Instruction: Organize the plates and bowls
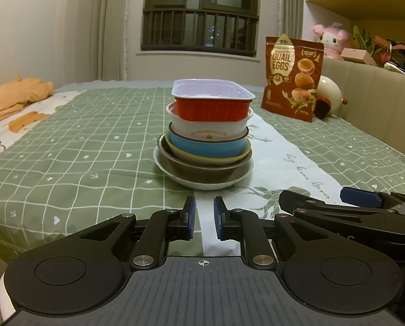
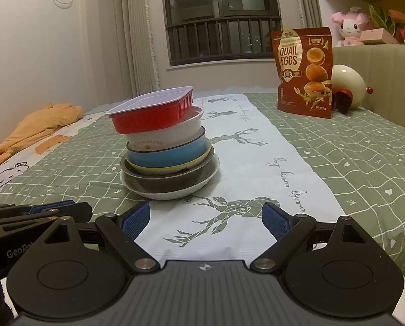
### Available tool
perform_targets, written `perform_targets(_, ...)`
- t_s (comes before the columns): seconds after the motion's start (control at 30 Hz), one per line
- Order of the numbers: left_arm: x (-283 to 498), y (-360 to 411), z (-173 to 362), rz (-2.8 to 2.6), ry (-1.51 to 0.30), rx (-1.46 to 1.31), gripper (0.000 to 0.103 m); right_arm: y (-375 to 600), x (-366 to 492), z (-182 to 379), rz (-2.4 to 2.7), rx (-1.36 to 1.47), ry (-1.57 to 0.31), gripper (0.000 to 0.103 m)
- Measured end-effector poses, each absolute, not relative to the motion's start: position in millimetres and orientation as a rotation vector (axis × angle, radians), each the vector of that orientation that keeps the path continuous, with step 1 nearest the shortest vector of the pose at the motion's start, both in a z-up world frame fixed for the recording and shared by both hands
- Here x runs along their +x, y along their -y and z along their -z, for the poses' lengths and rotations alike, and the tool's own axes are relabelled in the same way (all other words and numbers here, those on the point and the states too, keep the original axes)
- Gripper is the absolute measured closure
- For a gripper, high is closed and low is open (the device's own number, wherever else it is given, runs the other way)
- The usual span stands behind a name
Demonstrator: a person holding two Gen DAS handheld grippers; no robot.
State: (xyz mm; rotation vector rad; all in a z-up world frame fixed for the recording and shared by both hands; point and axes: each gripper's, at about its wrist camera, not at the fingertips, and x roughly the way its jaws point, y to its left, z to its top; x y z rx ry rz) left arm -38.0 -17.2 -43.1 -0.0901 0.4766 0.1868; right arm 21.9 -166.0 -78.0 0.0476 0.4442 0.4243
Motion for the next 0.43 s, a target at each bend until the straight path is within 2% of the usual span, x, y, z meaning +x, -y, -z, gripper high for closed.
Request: perform_targets(0.43,-7.0,3.4,54.2,-0.215,-0.526,-0.078,0.085,178.0,50.1,86.4,-0.432,0.109,-0.473,0.013)
